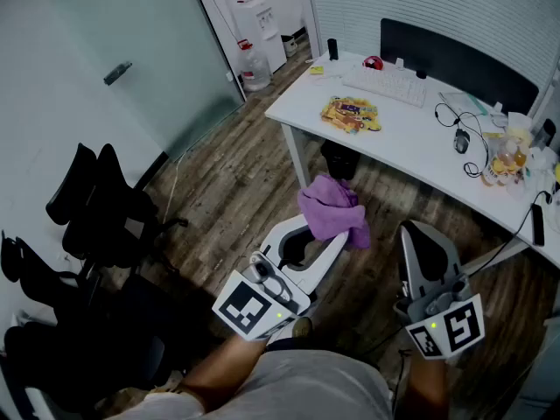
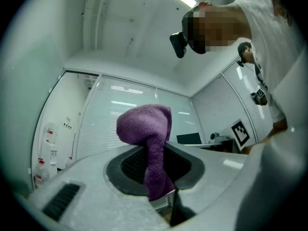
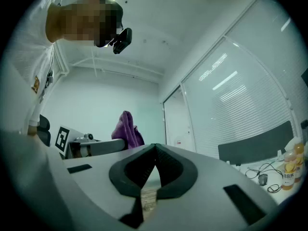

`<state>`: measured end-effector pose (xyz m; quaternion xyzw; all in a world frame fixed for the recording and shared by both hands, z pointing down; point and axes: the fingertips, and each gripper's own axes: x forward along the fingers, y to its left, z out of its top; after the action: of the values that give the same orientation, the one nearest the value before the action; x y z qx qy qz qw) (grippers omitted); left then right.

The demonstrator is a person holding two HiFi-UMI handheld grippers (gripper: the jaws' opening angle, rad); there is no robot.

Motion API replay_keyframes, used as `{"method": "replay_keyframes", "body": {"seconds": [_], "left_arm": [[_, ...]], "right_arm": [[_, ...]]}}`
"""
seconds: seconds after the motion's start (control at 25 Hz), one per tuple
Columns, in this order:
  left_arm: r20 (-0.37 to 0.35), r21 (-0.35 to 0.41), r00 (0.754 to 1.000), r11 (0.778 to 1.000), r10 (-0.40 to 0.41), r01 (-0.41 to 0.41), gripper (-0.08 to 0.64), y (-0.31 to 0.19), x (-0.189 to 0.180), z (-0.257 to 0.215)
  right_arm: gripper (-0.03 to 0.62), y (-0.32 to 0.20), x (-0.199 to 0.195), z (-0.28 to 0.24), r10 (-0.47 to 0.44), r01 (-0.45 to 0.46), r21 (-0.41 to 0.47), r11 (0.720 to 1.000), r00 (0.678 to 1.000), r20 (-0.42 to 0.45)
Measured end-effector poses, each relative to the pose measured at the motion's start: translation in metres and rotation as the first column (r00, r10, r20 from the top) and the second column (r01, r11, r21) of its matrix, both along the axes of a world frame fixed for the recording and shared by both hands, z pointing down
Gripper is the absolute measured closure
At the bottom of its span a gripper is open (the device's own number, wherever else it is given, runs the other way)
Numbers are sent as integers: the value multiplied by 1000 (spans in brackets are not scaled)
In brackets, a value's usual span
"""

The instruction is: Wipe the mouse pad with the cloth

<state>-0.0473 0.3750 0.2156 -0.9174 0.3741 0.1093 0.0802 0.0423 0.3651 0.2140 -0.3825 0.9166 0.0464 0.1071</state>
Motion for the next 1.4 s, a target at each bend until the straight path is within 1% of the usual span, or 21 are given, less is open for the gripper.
{"method": "replay_keyframes", "body": {"seconds": [0.32, 0.56, 0.68, 0.84, 1.04, 1.4], "left_arm": [[2, 4, 1000, 1000, -10, 10, 477, -4, 4, -2], [-5, 6, 1000, 1000, -23, 23, 477, -9, 9, -2], [-9, 2, 999, 999, -34, 34, 477, -12, 11, -1], [-22, 27, 998, 998, -53, 54, 477, -17, 18, -4], [-15, 30, 997, 996, -78, 79, 477, -19, 30, 0], [-6, 13, 994, 994, -108, 109, 476, -24, 39, 6]], "right_arm": [[581, -5, 3, -1, -9, 9, 4, 1000, 1000, -4], [581, -8, 10, -6, -36, 36, 14, 999, 999, 35], [581, -11, 15, -6, -41, 40, 15, 999, 999, 28], [581, -15, 25, -2, -49, 49, 13, 999, 999, 15], [581, -19, 40, 3, -70, 70, 9, 998, 998, 4], [581, -30, 53, 10, -89, 89, -4, 996, 996, -8]]}}
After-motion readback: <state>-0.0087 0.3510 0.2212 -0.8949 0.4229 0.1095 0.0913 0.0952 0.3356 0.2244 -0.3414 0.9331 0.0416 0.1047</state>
